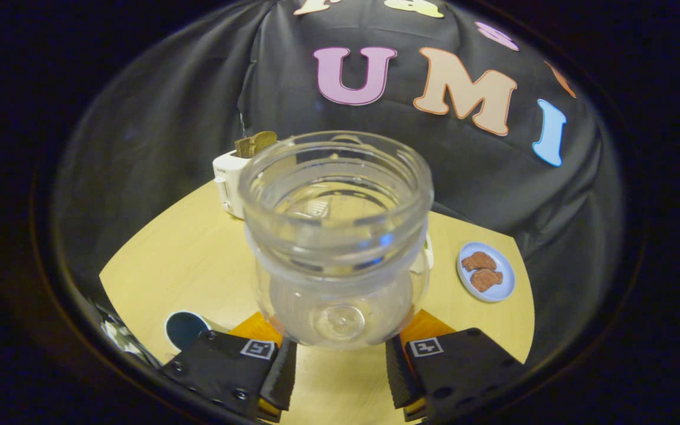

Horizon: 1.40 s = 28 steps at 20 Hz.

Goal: Take the bottle from table, then pour the juice into the cup, finally place the bottle on the coaster

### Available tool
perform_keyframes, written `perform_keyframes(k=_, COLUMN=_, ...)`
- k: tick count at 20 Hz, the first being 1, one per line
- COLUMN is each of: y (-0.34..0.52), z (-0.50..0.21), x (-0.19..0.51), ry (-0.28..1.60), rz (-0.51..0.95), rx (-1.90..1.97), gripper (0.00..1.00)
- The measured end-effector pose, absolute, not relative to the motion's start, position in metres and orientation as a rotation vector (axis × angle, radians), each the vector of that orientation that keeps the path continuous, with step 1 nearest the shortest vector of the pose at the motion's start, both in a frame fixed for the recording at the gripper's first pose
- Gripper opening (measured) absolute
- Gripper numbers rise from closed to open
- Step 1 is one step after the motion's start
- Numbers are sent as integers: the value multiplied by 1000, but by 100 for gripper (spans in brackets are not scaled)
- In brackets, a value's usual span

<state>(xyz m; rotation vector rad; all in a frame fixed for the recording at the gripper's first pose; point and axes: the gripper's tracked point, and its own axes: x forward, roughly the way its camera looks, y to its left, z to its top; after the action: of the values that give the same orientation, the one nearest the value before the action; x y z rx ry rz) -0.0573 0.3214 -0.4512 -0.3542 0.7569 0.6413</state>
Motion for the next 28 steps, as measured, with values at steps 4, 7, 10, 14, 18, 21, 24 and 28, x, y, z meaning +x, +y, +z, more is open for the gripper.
perform_keyframes(k=4, y=332, z=-462, x=-58, ry=787, rz=675, rx=-362, gripper=67)
perform_keyframes(k=7, y=337, z=-470, x=-54, ry=804, rz=689, rx=-366, gripper=67)
perform_keyframes(k=10, y=339, z=-480, x=-49, ry=831, rz=691, rx=-364, gripper=67)
perform_keyframes(k=14, y=339, z=-495, x=-41, ry=861, rz=691, rx=-364, gripper=67)
perform_keyframes(k=18, y=347, z=-510, x=-33, ry=888, rz=704, rx=-341, gripper=67)
perform_keyframes(k=21, y=351, z=-520, x=-24, ry=897, rz=710, rx=-341, gripper=67)
perform_keyframes(k=24, y=356, z=-530, x=-17, ry=905, rz=717, rx=-338, gripper=67)
perform_keyframes(k=28, y=362, z=-542, x=-9, ry=915, rz=717, rx=-326, gripper=67)
